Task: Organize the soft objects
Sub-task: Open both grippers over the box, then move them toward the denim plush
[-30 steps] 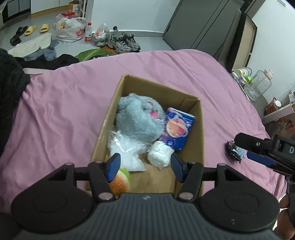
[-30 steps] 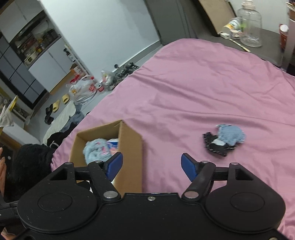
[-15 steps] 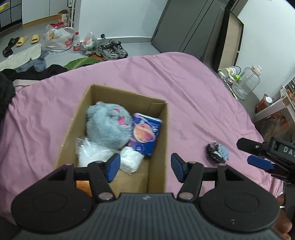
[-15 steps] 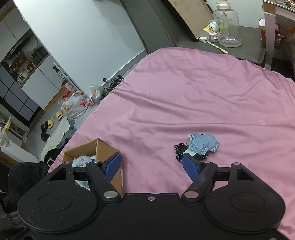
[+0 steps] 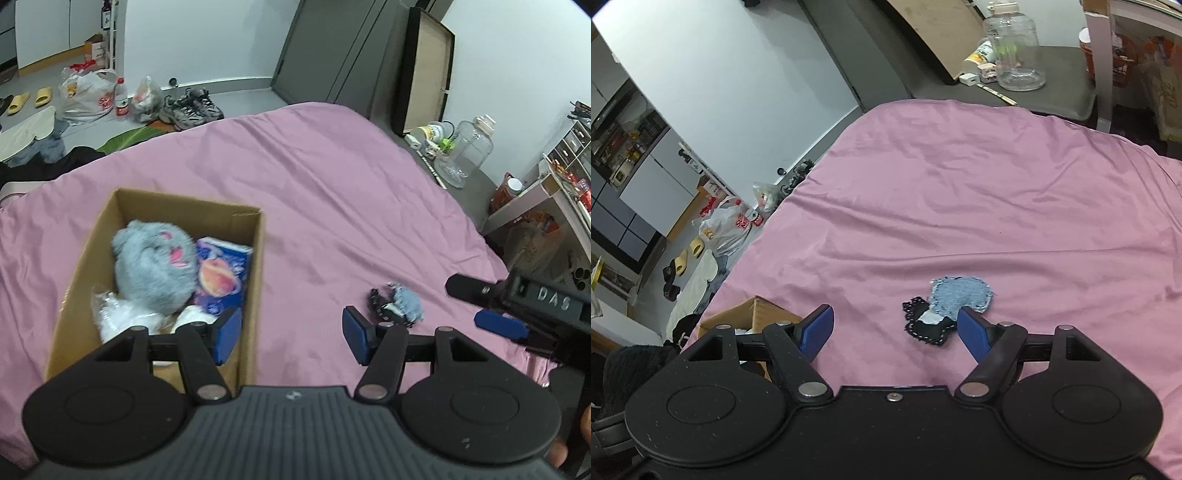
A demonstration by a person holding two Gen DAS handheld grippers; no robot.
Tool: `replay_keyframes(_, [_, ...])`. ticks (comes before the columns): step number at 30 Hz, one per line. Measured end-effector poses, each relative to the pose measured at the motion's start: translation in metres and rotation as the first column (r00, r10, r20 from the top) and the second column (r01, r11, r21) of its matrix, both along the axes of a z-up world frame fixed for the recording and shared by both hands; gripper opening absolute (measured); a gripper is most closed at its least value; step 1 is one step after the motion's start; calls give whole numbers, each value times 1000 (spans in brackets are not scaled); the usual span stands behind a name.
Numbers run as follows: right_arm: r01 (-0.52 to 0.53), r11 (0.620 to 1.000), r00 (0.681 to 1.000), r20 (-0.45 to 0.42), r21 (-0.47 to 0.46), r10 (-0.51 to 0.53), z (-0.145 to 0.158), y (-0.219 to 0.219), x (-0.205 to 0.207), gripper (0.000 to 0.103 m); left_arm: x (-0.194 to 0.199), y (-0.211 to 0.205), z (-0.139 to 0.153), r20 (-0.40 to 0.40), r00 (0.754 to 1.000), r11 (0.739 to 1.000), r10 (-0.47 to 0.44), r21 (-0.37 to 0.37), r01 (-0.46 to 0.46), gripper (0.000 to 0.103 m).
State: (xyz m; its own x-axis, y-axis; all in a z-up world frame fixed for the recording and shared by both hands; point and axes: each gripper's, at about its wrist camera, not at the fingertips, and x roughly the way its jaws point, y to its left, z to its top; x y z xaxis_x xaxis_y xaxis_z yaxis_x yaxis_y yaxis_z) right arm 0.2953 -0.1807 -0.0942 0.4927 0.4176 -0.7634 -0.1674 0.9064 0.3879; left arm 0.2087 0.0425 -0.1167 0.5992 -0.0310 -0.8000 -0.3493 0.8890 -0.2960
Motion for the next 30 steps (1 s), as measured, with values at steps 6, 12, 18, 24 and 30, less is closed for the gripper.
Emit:
replay_keyframes(6, [28, 1000, 999, -14, 10, -28, -6, -9, 6, 73, 17, -13, -1, 3, 1000, 1000, -19, -8, 19, 59])
replay_keyframes(12, [40, 999, 999, -26, 3, -40, -12, -15, 12, 73, 33, -23, -6, -2, 1000, 999, -30, -15, 29, 59])
replay_keyframes(18, [62, 998, 997, -45, 0, -62, -20, -23, 22, 73, 47, -35, -15, -3, 999, 998, -53, -30, 53, 59])
replay_keyframes(24, [99, 995, 992, -76, 10, -98, -29, -32, 31, 73, 60, -45, -30, -22, 997, 996, -75, -52, 73, 59])
replay_keyframes(30, [146, 989, 983, -122, 36, -140, -43, -40, 41, 73, 72, -53, -41, -29, 995, 993, -96, -69, 94, 59])
